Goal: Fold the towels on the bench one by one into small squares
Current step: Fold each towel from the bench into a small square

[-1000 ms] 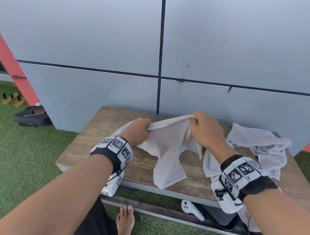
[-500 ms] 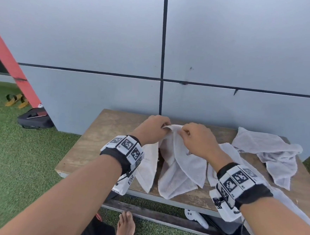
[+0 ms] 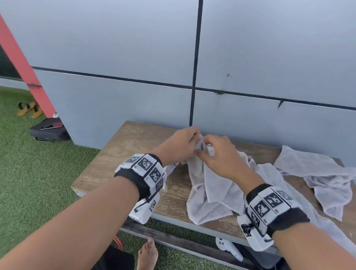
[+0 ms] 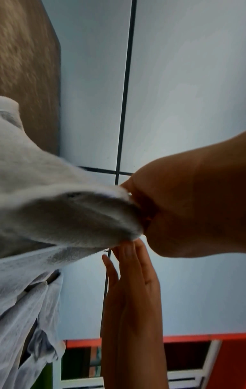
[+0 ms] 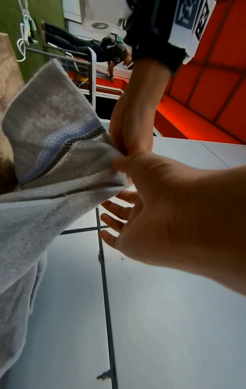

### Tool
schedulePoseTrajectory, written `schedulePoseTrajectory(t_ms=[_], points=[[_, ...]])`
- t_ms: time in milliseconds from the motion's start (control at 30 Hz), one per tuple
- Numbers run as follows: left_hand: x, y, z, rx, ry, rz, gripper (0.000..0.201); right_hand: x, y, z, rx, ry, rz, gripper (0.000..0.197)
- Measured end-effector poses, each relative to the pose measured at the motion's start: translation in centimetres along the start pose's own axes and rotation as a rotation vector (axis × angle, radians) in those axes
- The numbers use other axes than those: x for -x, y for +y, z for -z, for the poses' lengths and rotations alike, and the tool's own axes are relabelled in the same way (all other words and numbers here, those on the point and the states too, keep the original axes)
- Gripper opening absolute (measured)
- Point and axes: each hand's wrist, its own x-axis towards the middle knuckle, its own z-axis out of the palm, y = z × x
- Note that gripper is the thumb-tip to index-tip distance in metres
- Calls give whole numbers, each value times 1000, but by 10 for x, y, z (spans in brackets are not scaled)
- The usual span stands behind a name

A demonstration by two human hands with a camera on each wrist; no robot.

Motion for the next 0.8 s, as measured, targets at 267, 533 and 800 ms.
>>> schedulePoseTrajectory(t_ms=[267,533,800], points=[[9,-40,24,-146,-45,72,43,-10,11,22,7,282,-145,34],[10,-38,30,-51,-15,69,43,-6,14,8,-1,142,-173,25],[6,-22,22,-107,-60,82,30,-10,-12,3,121,176,-36,14]])
